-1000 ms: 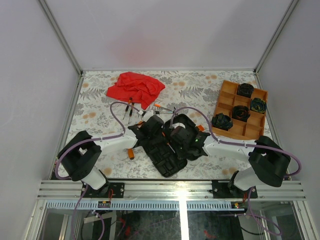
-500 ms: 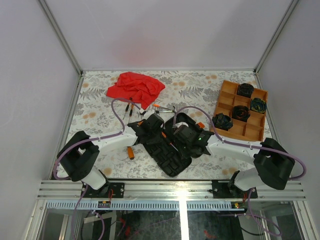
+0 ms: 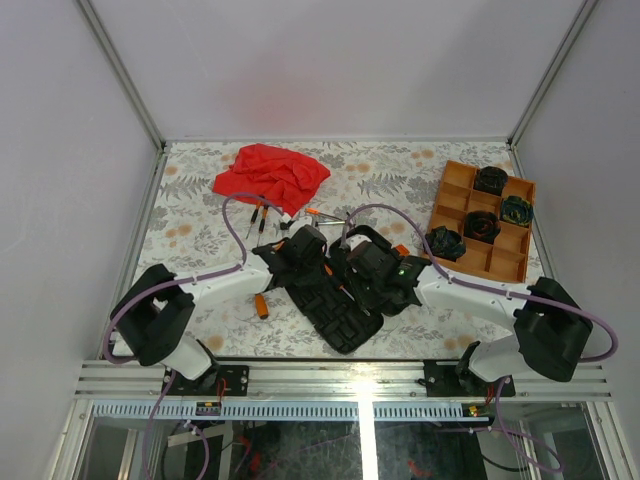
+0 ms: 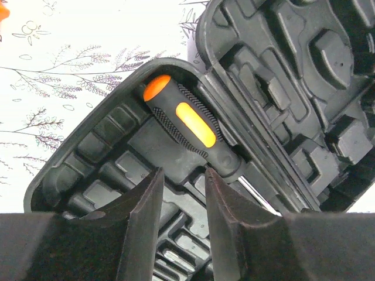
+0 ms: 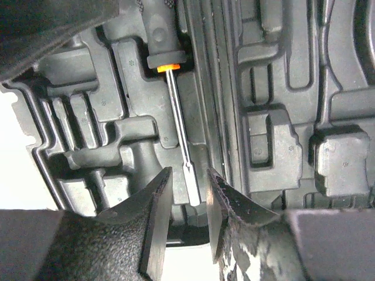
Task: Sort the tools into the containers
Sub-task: Adjust the screwdriver in the storage box.
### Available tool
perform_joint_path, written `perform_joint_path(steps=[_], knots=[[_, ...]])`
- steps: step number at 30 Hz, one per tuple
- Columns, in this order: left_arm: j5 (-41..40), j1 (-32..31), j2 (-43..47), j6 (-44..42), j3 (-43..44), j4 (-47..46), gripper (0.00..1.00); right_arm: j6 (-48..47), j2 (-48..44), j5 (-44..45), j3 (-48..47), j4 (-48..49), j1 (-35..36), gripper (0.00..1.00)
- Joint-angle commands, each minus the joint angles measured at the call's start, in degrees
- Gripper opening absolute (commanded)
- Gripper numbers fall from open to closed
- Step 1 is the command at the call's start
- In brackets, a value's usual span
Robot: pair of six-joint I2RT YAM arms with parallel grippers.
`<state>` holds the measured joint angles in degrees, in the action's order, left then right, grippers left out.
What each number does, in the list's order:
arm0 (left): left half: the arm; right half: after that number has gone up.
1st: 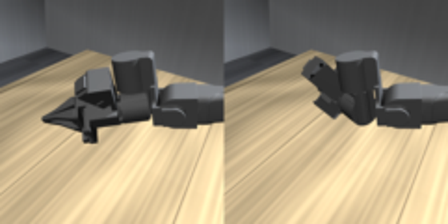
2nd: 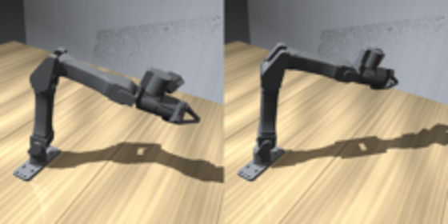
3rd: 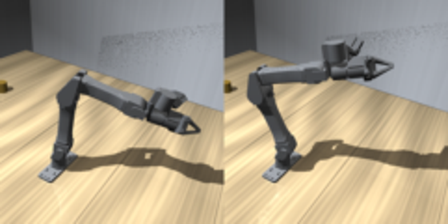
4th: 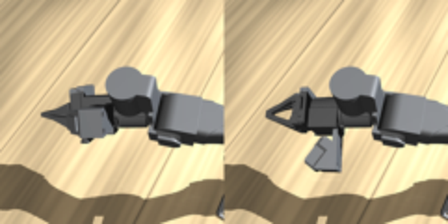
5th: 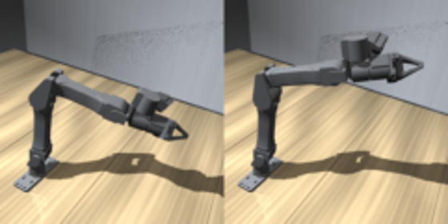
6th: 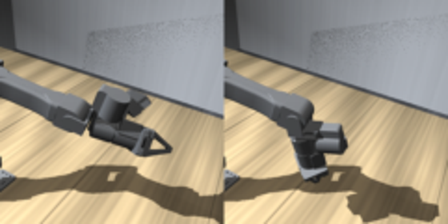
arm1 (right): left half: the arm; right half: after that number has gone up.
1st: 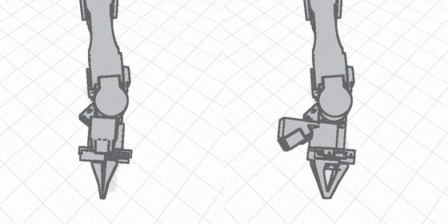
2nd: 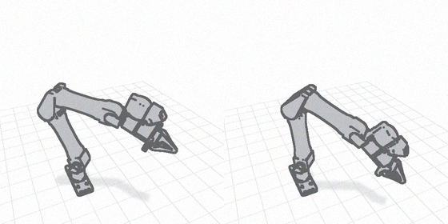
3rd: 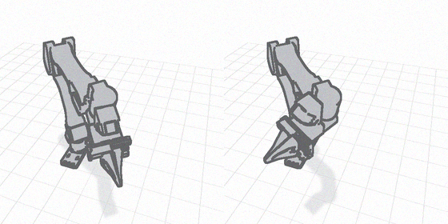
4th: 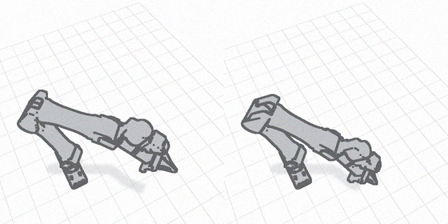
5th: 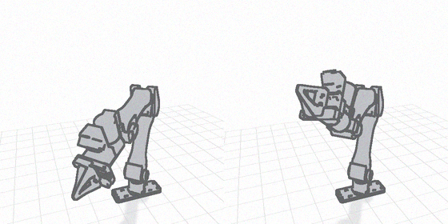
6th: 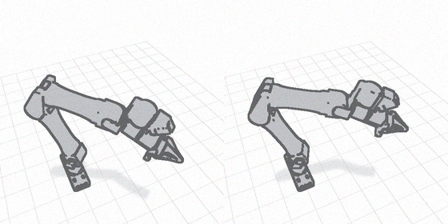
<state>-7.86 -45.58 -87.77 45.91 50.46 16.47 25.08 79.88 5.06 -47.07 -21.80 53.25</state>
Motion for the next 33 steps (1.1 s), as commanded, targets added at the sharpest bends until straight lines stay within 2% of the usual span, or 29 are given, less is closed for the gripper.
perform_joint_path(steps=[1,14,25,33], knots=[[0.64,0.41,-1.14,-1.45,-1.8,-3.69,0.33,-3.54,2.2,-0.22,-3.36,-1.11,-0.61,0.36],[1.31,0.4,-3.4,-1.69,-2.69,-5.12,0.3,-4.77,4.44,-2.33,-1.8,-2.84,-0.75,0.36],[2.69,0.41,-5.19,-2.47,-2.98,-6.13,0.26,-6.67,8.13,-1.67,-4.13,-0.26,-0.94,0.16],[3.45,0.41,-5.65,-2.93,-3.26,-6.8,0.25,-7.75,10.09,-1.46,-7.25,-0.04,-1.13,0.12]])
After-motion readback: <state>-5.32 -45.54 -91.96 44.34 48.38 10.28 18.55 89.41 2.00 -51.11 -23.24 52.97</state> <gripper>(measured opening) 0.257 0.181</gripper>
